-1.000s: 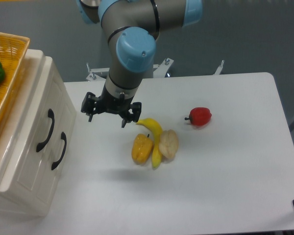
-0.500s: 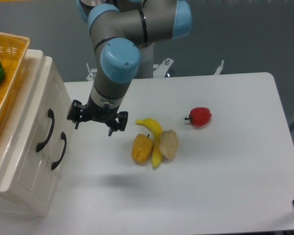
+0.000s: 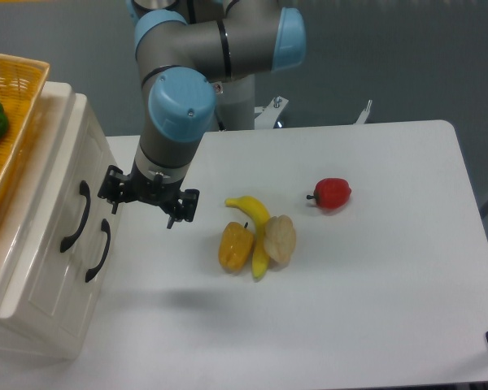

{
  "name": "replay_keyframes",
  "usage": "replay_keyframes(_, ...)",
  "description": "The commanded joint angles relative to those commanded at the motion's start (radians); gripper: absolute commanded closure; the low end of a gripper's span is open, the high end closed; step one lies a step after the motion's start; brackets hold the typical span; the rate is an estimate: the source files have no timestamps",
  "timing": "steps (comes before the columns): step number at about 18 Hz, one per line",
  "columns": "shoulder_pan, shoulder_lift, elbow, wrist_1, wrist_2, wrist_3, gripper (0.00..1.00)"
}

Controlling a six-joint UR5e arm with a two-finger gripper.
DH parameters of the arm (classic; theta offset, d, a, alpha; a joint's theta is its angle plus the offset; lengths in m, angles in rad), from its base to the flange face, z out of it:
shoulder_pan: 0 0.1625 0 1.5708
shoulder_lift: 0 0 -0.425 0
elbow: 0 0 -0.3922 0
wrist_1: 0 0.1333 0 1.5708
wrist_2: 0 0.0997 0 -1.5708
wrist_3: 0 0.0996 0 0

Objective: Slide open the top white drawer

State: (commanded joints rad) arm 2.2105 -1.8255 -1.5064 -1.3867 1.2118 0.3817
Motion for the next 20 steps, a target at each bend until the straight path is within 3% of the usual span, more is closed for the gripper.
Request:
replay_keyframes(5, -0.015, -0.012, -0.002, -0.002, -0.008, 0.003, 0.00)
replay_keyframes(9, -0.023, -0.017, -0.002, -0.002, -0.008, -0.113, 0.00)
replay_keyframes(20, -0.046, -0.028, -0.014, -0.003, -0.037, -0.164, 0.00)
